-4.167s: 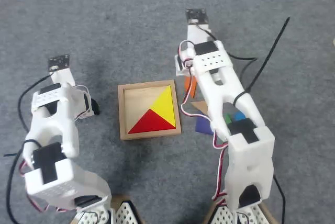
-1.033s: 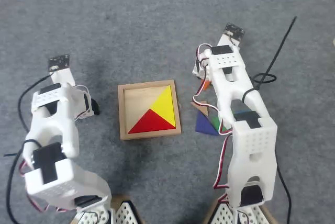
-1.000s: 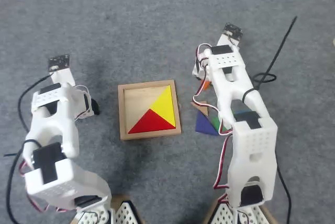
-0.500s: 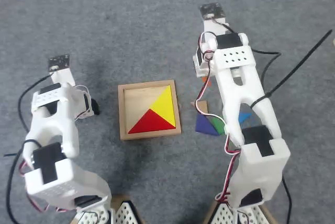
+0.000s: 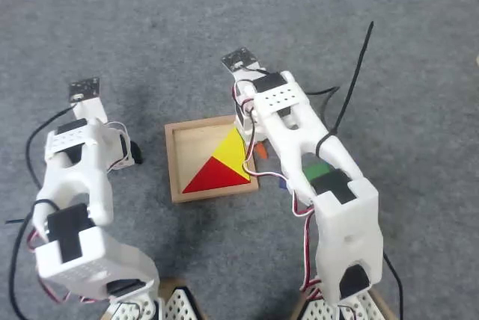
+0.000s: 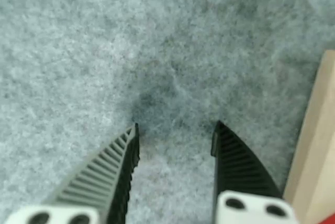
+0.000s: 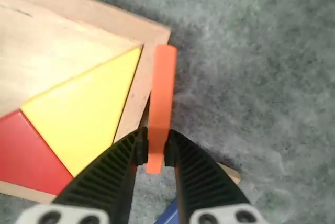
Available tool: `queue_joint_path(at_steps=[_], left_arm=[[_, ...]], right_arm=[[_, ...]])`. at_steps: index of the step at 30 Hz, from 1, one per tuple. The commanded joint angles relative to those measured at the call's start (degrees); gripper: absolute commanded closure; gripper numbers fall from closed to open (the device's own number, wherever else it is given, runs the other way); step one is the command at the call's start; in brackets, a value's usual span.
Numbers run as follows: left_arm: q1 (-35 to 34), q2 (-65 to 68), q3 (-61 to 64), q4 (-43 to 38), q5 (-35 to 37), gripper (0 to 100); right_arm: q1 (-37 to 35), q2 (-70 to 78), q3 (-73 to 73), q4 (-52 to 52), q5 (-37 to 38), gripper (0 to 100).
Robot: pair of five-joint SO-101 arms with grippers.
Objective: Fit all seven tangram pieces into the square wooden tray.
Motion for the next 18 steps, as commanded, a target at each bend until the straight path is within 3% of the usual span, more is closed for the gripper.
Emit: queue_joint_path(at_steps=[1, 12, 15, 18], left_arm=[[0.26, -0.62, -0.04, -0.70, -0.70, 78], [0.26, -0.62, -0.04, -0.70, -0.70, 78], [0.26, -0.62, -0.04, -0.70, -0.70, 78], [0.26, -0.62, -0.04, -0.70, -0.70, 78]], right_arm=[[-0.22, -3.47, -3.25, 0.92, -0.79, 99.2], [-5.23, -8.75, -4.13, 2.33, -4.75, 99.2], [-7.69, -6.73, -4.92, 1.63, -10.90, 99.2], [-8.48, -2.86, -7.65, 0.92, -23.21, 99.2]])
